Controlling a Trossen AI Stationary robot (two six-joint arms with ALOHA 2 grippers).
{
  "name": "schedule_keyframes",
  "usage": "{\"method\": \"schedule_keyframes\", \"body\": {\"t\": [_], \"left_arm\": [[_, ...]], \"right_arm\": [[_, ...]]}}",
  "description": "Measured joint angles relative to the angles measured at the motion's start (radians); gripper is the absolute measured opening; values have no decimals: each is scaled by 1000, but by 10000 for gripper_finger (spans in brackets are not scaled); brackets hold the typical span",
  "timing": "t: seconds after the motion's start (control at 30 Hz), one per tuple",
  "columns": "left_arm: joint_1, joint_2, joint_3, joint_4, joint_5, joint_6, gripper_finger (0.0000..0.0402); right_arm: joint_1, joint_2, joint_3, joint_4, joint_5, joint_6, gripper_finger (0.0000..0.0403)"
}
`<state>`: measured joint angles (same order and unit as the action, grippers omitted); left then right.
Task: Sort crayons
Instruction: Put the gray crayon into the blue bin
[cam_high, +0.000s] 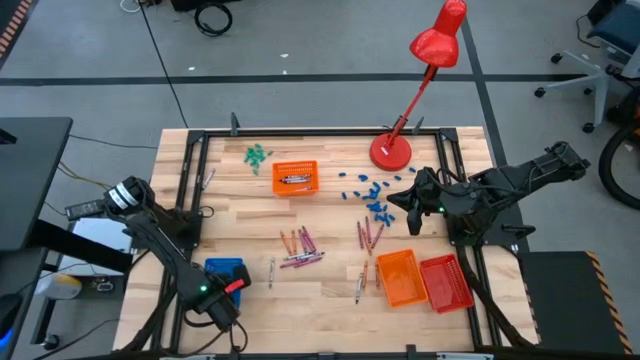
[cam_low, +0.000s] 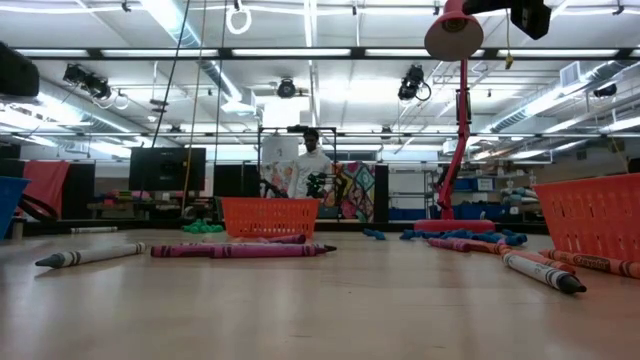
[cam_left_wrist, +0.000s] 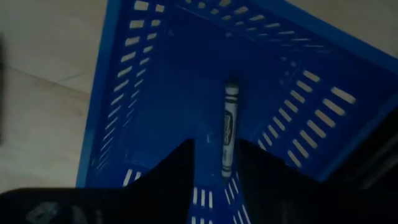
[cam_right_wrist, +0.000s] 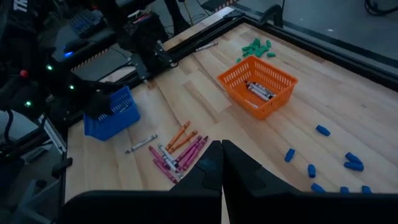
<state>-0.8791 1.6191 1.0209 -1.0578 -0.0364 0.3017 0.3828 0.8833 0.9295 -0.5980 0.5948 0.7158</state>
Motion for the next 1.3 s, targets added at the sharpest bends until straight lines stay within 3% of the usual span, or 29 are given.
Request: {"method": "schedule_keyframes", "body": {"t": [0.17,0.33,0.53,0.73,0.87,0.97,1.13,1.3], "left_arm": [[8,-81,8,-6,-37,-51,131],[7,-214,8,9,-144,-148,132],[34,-335,9,149,-318,-414,132],[140,-350,9,312,-374,-881,132],[220,-350,8,324,-374,-1360,132],[270,-350,0,312,-376,-1564,132],[327,-310,-12,318,-312,-1778,132],[351,-191,-13,460,-168,-1814,132]], "right_arm": [[0,0,0,0,0,-1,7],[0,0,0,1,0,-7,7],[0,0,0,1,0,-39,7],[0,0,0,1,-22,-54,7],[0,0,0,1,-48,-60,7],[0,0,0,1,-69,-76,7],[0,0,0,2,-73,-118,7],[0,0,0,3,-120,-155,7]]}}
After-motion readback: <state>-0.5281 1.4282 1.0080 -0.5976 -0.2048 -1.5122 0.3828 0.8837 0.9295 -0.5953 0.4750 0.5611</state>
